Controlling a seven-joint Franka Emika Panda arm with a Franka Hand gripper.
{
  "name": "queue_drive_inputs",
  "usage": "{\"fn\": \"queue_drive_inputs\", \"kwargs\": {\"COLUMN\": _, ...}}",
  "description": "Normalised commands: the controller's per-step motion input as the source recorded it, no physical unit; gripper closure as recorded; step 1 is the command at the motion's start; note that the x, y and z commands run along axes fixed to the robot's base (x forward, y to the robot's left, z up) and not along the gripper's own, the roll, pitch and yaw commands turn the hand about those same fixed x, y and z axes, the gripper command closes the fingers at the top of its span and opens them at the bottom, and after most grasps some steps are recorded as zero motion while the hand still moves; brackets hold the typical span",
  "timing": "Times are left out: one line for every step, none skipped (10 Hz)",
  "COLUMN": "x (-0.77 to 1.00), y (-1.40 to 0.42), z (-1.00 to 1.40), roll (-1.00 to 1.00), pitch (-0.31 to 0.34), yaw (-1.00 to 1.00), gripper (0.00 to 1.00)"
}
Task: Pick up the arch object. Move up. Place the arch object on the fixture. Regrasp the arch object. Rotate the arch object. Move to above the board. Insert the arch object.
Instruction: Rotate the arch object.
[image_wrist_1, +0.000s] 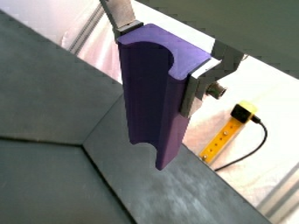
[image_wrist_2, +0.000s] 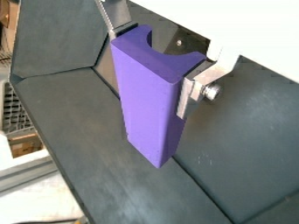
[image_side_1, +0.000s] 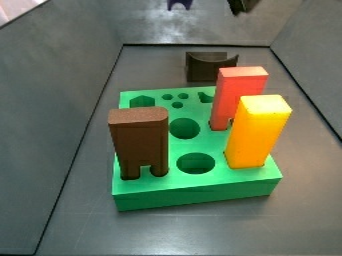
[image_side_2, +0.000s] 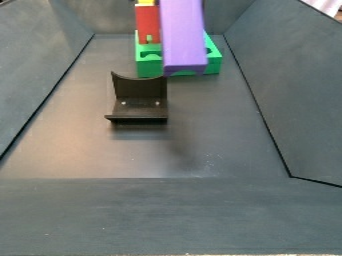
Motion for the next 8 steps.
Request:
{"fn": "queue_drive_inputs", "kwargs": {"x": -1.00, "y": 0.10, "z": 0.27, "roll": -0.14, "pitch": -0.032, "yaw": -0.12, "gripper": 1.00}}
{"fn": "queue_drive_inputs", "kwargs": {"x": -1.00, "y": 0.08, "z": 0.21, "roll": -0.14, "pitch": -0.013, "yaw": -0.11, "gripper": 1.00}}
{"fn": "queue_drive_inputs", "kwargs": {"x": -0.94, "y": 0.07, "z": 0.16, "roll": -0.14, "pitch": -0.005, "yaw": -0.10, "gripper": 1.00}}
{"fn": "queue_drive_inputs", "kwargs": {"x": -0.77, "y": 0.05, "z": 0.10, "roll": -0.15, "pitch": -0.006, "yaw": -0.08, "gripper": 1.00}}
{"fn": "queue_drive_inputs", "kwargs": {"x": -0.65, "y": 0.04, "z": 0.08, "roll": -0.15, "pitch": -0.006, "yaw": -0.07, "gripper": 1.00}}
{"fn": "queue_drive_inputs", "kwargs": {"x": -0.53, "y": 0.04, "z": 0.07, "roll": -0.16, "pitch": -0.006, "yaw": -0.06, "gripper": 1.00}}
{"fn": "queue_drive_inputs", "kwargs": {"x": -0.41, "y": 0.04, "z": 0.06, "roll": -0.16, "pitch": -0.011, "yaw": -0.06, "gripper": 1.00}}
{"fn": "queue_drive_inputs", "kwargs": {"x": -0.33, "y": 0.03, "z": 0.05, "roll": -0.16, "pitch": -0.017, "yaw": -0.05, "gripper": 1.00}}
